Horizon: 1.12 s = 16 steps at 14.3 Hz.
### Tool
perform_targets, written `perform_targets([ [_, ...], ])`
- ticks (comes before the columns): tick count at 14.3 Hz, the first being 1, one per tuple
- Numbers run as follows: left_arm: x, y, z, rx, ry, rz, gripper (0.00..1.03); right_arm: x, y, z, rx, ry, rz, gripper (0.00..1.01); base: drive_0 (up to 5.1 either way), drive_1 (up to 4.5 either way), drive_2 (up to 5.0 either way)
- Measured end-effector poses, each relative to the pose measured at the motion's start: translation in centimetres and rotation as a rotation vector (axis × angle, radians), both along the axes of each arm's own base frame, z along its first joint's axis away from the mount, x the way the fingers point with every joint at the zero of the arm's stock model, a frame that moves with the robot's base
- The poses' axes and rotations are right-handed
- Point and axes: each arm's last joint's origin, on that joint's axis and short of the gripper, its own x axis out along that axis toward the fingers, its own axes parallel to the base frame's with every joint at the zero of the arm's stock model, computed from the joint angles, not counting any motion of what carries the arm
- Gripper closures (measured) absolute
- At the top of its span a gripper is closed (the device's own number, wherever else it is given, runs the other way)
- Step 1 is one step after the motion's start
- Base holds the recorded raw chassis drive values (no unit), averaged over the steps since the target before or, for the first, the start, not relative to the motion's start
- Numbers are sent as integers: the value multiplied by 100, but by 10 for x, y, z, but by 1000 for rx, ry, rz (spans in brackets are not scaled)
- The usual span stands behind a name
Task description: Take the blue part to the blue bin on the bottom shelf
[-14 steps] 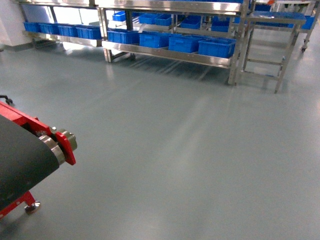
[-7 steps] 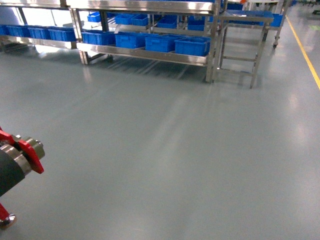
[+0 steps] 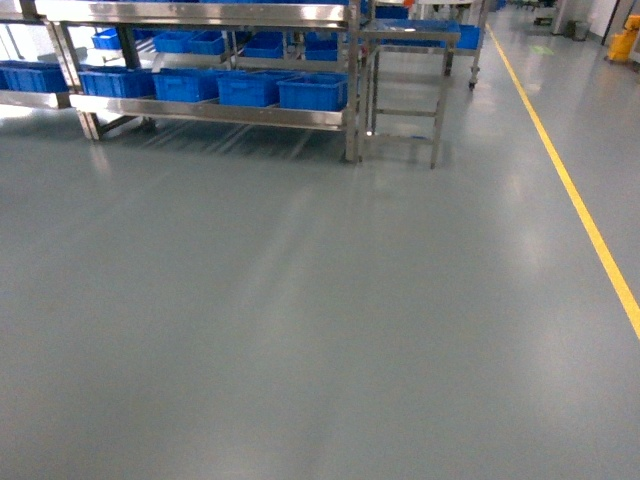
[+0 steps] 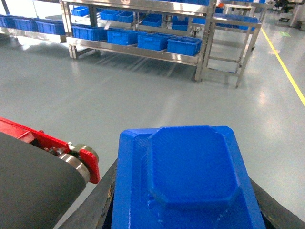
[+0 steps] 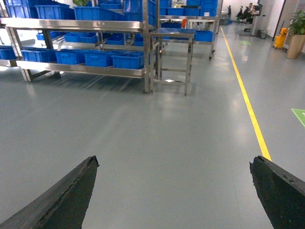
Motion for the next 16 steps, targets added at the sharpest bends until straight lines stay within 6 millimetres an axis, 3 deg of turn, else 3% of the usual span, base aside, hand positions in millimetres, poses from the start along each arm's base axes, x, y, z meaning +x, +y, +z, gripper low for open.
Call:
perform_targets([
  [16,0,0,0,0,0,-1,59,0,0,0,0,-1,0,3,-153,-153,-153],
])
